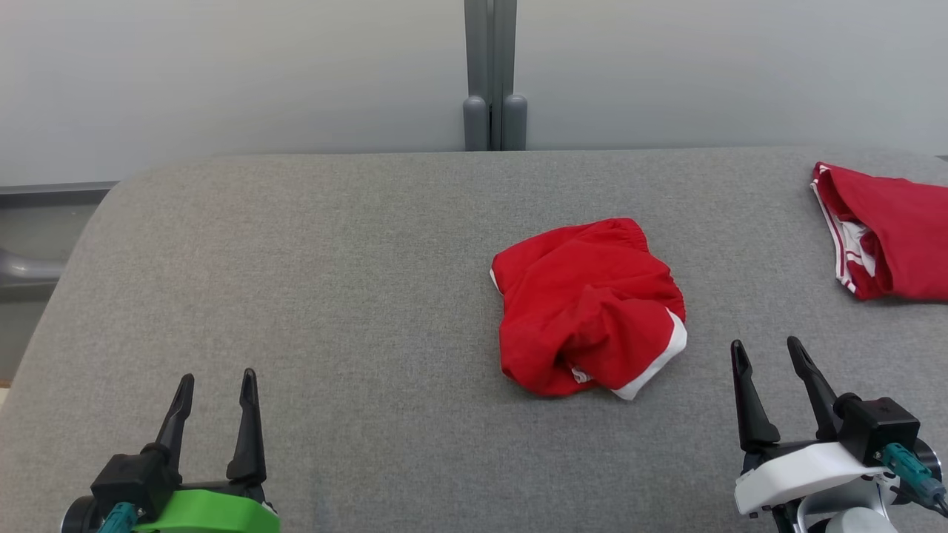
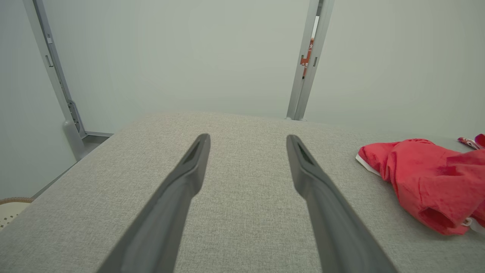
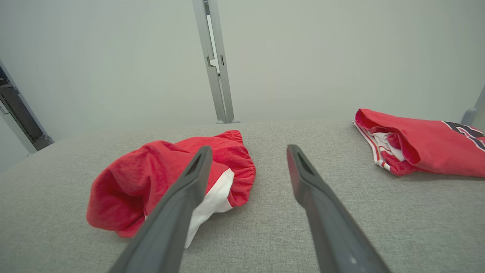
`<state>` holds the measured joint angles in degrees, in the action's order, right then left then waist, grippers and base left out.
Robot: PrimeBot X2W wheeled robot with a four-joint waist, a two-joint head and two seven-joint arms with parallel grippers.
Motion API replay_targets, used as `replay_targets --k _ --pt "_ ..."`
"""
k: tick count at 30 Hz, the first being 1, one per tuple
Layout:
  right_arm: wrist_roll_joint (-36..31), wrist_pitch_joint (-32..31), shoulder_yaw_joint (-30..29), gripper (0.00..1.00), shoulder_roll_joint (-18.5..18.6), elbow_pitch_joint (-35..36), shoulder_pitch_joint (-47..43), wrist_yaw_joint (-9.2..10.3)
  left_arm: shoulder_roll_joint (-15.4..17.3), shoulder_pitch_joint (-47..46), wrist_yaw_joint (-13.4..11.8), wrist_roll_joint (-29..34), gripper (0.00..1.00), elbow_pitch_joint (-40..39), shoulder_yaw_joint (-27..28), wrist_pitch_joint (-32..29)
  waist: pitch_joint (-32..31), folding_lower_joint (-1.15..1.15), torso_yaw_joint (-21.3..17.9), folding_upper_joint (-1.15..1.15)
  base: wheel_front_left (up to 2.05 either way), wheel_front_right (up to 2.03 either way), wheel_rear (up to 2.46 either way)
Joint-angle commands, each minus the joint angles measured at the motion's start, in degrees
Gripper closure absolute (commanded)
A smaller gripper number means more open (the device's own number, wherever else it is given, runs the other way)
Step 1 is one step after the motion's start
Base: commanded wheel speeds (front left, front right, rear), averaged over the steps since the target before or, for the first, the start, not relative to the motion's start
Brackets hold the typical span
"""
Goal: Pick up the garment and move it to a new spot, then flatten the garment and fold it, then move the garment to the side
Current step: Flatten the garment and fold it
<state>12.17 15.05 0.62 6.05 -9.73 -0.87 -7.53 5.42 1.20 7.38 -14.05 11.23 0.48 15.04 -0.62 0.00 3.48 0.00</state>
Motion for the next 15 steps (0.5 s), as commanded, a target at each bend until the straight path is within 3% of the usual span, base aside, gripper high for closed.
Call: replay_targets --k 1,15 --pt "0.1 0.2 -0.1 0.0 0.1 -0.2 -0.4 0.09 0.2 0.7 0.2 0.2 0.0 0.1 0.1 0.2 0.0 0.0 0.0 0.0 0.0 0.0 0.0" --pt "0.2 0.2 0.4 0.0 0.6 -1.4 2.8 0.09 0.2 0.1 0.2 0.5 0.0 0.4 0.0 0.2 0.5 0.0 0.4 0.0 0.0 0.0 0.0"
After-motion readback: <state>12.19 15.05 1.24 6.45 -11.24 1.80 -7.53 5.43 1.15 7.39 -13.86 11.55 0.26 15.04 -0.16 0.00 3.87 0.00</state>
